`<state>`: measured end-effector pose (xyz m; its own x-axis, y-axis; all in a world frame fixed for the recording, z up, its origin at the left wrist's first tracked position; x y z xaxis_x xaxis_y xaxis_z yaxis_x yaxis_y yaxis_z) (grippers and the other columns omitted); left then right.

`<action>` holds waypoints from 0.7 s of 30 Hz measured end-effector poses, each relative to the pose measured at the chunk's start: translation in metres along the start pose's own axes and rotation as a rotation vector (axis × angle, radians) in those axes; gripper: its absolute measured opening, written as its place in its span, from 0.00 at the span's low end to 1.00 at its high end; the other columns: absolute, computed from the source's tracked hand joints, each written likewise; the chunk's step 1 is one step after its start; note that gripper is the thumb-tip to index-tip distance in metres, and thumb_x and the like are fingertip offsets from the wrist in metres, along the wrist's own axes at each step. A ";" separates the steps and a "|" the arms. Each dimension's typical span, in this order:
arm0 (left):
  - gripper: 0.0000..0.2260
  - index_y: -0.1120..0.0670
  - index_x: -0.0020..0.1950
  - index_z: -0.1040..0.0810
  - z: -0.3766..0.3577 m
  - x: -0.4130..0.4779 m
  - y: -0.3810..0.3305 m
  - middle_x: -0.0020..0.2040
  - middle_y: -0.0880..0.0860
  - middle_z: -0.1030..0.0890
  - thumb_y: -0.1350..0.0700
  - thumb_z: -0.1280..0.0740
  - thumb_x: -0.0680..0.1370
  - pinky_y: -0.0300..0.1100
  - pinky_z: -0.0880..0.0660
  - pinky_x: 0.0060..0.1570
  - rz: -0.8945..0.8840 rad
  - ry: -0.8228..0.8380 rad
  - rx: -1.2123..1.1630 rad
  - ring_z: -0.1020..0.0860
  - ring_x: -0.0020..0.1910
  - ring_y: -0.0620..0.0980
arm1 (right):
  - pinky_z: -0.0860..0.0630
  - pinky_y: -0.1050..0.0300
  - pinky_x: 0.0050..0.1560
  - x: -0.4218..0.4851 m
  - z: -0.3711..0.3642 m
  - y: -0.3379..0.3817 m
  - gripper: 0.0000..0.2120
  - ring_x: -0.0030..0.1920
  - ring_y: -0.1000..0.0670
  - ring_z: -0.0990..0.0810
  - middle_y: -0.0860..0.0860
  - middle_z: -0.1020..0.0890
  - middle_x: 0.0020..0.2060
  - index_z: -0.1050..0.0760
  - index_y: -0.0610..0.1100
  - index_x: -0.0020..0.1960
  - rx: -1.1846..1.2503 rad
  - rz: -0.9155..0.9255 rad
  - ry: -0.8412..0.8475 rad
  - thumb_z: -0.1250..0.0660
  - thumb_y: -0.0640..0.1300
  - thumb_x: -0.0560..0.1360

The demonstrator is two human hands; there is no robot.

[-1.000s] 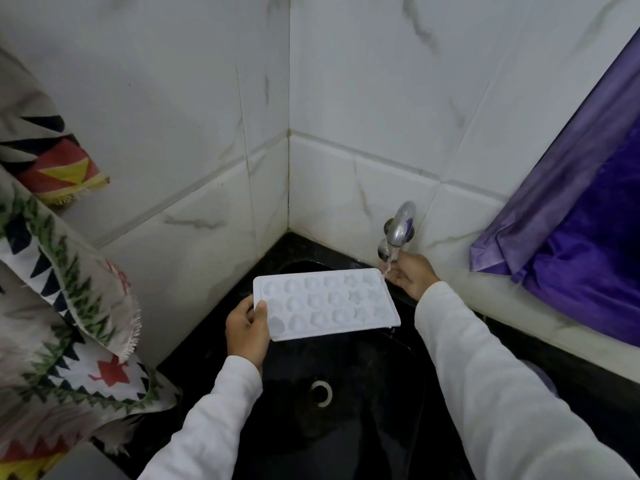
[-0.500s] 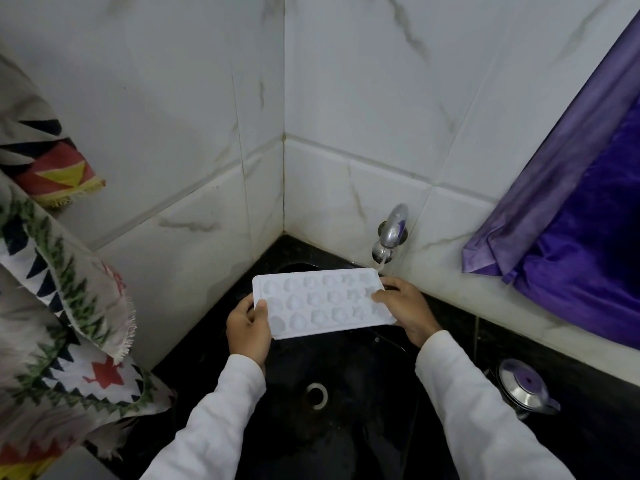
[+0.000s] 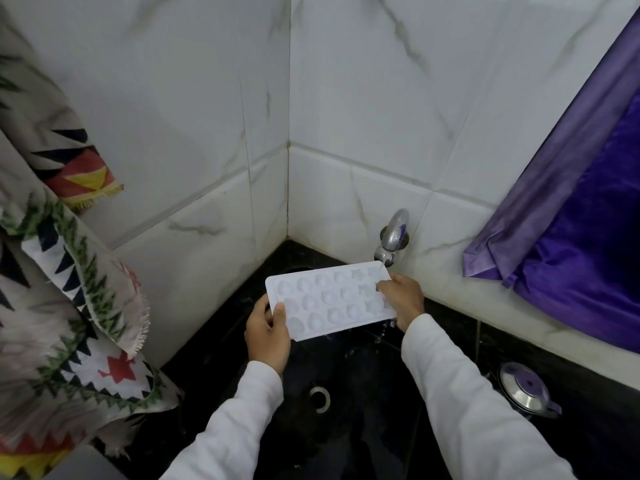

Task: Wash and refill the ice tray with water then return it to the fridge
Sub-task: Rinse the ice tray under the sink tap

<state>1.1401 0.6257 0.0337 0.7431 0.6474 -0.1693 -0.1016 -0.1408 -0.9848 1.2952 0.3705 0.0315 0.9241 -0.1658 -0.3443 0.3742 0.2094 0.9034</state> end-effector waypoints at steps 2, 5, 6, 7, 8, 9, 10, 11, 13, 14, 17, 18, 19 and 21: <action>0.10 0.49 0.62 0.22 0.001 0.000 0.001 0.55 0.54 0.16 0.57 0.37 0.83 0.59 0.22 0.60 -0.001 -0.014 0.001 0.17 0.54 0.54 | 0.18 0.49 0.49 -0.001 -0.002 0.001 0.10 0.47 0.43 0.16 0.47 0.14 0.44 0.17 0.51 0.40 0.015 0.009 0.010 0.31 0.36 0.69; 0.09 0.46 0.60 0.22 0.004 0.003 0.004 0.54 0.54 0.15 0.57 0.37 0.82 0.59 0.22 0.60 0.001 -0.014 0.013 0.17 0.54 0.55 | 0.18 0.49 0.50 0.001 -0.006 -0.001 0.11 0.48 0.42 0.15 0.46 0.14 0.45 0.16 0.48 0.43 0.032 -0.025 0.083 0.31 0.34 0.70; 0.09 0.47 0.61 0.22 0.004 0.004 0.006 0.53 0.54 0.15 0.56 0.36 0.82 0.59 0.22 0.60 0.005 -0.003 0.014 0.17 0.54 0.55 | 0.18 0.48 0.50 0.001 -0.007 -0.001 0.11 0.48 0.42 0.15 0.45 0.14 0.45 0.16 0.47 0.43 0.039 -0.042 0.090 0.32 0.33 0.71; 0.10 0.48 0.62 0.22 0.003 0.004 0.007 0.53 0.54 0.15 0.56 0.36 0.82 0.59 0.22 0.60 0.004 0.008 0.013 0.17 0.54 0.55 | 0.18 0.48 0.49 0.001 -0.006 -0.001 0.11 0.47 0.42 0.16 0.45 0.14 0.45 0.16 0.46 0.43 0.033 -0.052 0.081 0.33 0.33 0.71; 0.10 0.49 0.63 0.22 0.002 0.004 0.008 0.54 0.54 0.15 0.55 0.36 0.82 0.60 0.22 0.60 0.005 0.014 0.008 0.17 0.54 0.55 | 0.19 0.50 0.47 0.001 -0.004 0.001 0.10 0.45 0.43 0.17 0.45 0.15 0.44 0.17 0.46 0.41 0.022 -0.052 0.063 0.33 0.33 0.70; 0.11 0.49 0.63 0.22 0.001 0.004 0.009 0.54 0.54 0.15 0.55 0.36 0.82 0.60 0.22 0.60 0.010 0.012 0.006 0.16 0.54 0.55 | 0.21 0.53 0.44 0.000 -0.002 0.002 0.09 0.43 0.44 0.19 0.46 0.16 0.42 0.18 0.45 0.40 0.012 -0.057 0.054 0.34 0.33 0.70; 0.10 0.49 0.63 0.22 0.002 0.004 0.009 0.54 0.54 0.15 0.55 0.36 0.82 0.59 0.21 0.59 0.013 0.007 -0.001 0.16 0.54 0.55 | 0.24 0.55 0.42 -0.001 -0.003 0.002 0.08 0.42 0.44 0.20 0.45 0.16 0.42 0.19 0.43 0.40 0.022 -0.062 0.064 0.34 0.33 0.69; 0.10 0.49 0.62 0.21 0.004 0.006 0.009 0.54 0.54 0.15 0.56 0.37 0.82 0.59 0.21 0.59 0.023 -0.005 -0.010 0.16 0.54 0.55 | 0.24 0.55 0.43 -0.004 -0.006 0.004 0.08 0.42 0.45 0.19 0.46 0.16 0.43 0.18 0.42 0.43 0.059 -0.060 0.108 0.34 0.33 0.70; 0.11 0.53 0.64 0.22 0.009 0.011 0.012 0.53 0.54 0.15 0.57 0.37 0.83 0.59 0.21 0.59 0.074 -0.039 -0.058 0.16 0.53 0.56 | 0.20 0.53 0.47 -0.012 -0.012 0.007 0.12 0.47 0.47 0.17 0.48 0.15 0.49 0.20 0.44 0.54 0.167 -0.031 0.208 0.34 0.35 0.74; 0.12 0.55 0.65 0.22 0.011 0.014 0.013 0.53 0.55 0.15 0.58 0.38 0.83 0.60 0.21 0.58 0.102 -0.056 -0.082 0.16 0.53 0.56 | 0.19 0.51 0.51 -0.017 -0.011 0.009 0.14 0.51 0.48 0.17 0.50 0.16 0.52 0.22 0.47 0.59 0.191 0.021 0.232 0.34 0.36 0.75; 0.12 0.58 0.65 0.22 0.018 0.021 0.011 0.49 0.53 0.15 0.59 0.38 0.83 0.56 0.20 0.58 0.110 -0.085 -0.109 0.17 0.52 0.56 | 0.21 0.56 0.55 -0.036 0.000 0.026 0.15 0.52 0.54 0.18 0.55 0.17 0.53 0.25 0.50 0.63 -0.121 0.374 0.172 0.31 0.42 0.77; 0.12 0.59 0.65 0.21 0.019 0.023 0.009 0.49 0.52 0.15 0.60 0.39 0.83 0.55 0.20 0.57 0.101 -0.087 -0.105 0.17 0.52 0.56 | 0.22 0.60 0.51 -0.044 0.002 0.031 0.12 0.48 0.57 0.18 0.55 0.17 0.50 0.24 0.50 0.60 -0.229 0.494 0.147 0.31 0.44 0.78; 0.12 0.59 0.64 0.21 0.020 0.024 0.007 0.48 0.52 0.15 0.60 0.39 0.83 0.54 0.20 0.58 0.097 -0.089 -0.103 0.17 0.52 0.56 | 0.24 0.64 0.46 -0.052 0.003 0.037 0.07 0.44 0.58 0.19 0.55 0.17 0.47 0.24 0.50 0.56 -0.299 0.591 0.129 0.32 0.45 0.78; 0.11 0.59 0.62 0.20 0.022 0.027 0.006 0.49 0.53 0.15 0.60 0.39 0.83 0.56 0.20 0.59 0.097 -0.092 -0.106 0.16 0.52 0.56 | 0.28 0.68 0.41 -0.062 0.004 0.043 0.03 0.40 0.60 0.21 0.55 0.18 0.42 0.23 0.49 0.48 -0.379 0.713 0.112 0.32 0.48 0.79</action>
<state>1.1450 0.6582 0.0222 0.6693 0.6919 -0.2708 -0.0956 -0.2813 -0.9549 1.2536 0.3856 0.0929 0.9449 0.2235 0.2391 -0.3244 0.5432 0.7744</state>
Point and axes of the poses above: each hand's wrist, its own x-axis towards the middle knuckle, its own z-axis out of the back of the hand, y = z × x, the point moved 8 cm from there along x, towards the middle knuckle
